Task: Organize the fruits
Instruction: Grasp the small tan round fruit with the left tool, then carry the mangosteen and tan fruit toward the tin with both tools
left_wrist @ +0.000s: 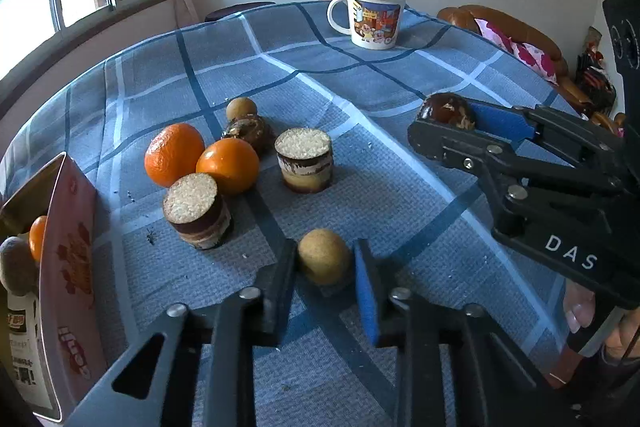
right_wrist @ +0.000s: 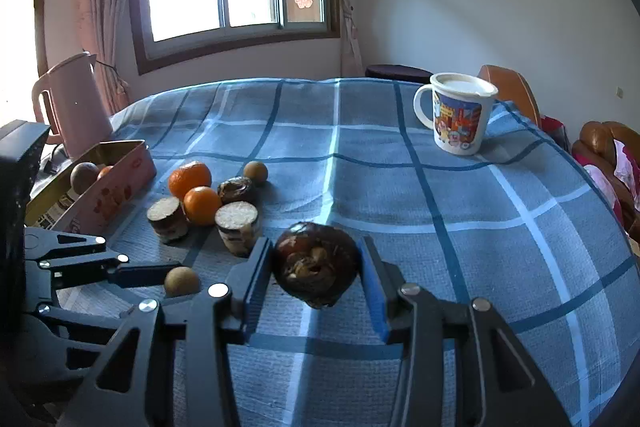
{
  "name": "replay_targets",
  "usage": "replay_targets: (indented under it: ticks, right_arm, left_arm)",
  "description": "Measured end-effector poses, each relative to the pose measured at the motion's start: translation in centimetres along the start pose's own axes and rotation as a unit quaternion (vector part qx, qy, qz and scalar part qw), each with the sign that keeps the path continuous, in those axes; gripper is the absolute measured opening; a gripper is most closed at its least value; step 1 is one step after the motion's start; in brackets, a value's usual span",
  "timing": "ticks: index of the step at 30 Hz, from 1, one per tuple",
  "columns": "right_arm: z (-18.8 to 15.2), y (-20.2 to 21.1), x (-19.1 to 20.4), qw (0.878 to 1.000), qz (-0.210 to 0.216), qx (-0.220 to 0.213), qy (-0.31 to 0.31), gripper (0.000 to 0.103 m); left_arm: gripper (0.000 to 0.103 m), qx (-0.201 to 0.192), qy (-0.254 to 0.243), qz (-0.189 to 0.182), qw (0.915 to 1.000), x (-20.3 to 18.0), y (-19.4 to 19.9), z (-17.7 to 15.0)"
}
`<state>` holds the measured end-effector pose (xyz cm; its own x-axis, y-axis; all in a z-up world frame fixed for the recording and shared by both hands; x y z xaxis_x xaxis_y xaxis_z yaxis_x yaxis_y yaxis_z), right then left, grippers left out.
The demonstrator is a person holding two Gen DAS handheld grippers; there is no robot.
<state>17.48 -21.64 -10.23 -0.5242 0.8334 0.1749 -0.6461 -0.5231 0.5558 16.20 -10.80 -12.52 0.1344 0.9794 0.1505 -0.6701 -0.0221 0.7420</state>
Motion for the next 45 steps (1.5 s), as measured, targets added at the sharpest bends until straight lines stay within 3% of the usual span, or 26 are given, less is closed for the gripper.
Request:
replay_targets:
  ticks: [9, 21, 45]
  right_arm:
    - [0.2, -0.1, 0.9, 1.000, 0.004, -0.004, 0.007, 0.046]
    - [0.6, -0.2, 2.4, 1.000, 0.014, -0.011, 0.019, 0.046]
    - [2.2, 1.1, 5.0, 0.996, 0.027, -0.066, 0.048, 0.046]
  left_arm:
    - [0.027, -0.030, 0.030, -0.011, 0.9991, 1.0, 1.3, 0.2]
    - [0.027, -0.096, 0.071, 0.015, 0.9927, 3.0, 3.8, 1.0]
    - [0.027, -0.161, 0.102, 0.049, 0.9805, 4.6, 5.9, 1.2]
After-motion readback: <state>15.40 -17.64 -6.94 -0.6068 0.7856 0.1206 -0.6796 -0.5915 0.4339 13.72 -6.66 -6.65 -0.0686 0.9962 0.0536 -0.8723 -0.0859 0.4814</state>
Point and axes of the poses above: each gripper's, at about its wrist camera, not at the fingertips, and y roughly against the way its jaws point, x to its left, z to its top, the point moved 6 cm from there along -y, roughly the way its jaws point, and after that the axes turned 13 degrees about z, right-handed, at the moved point
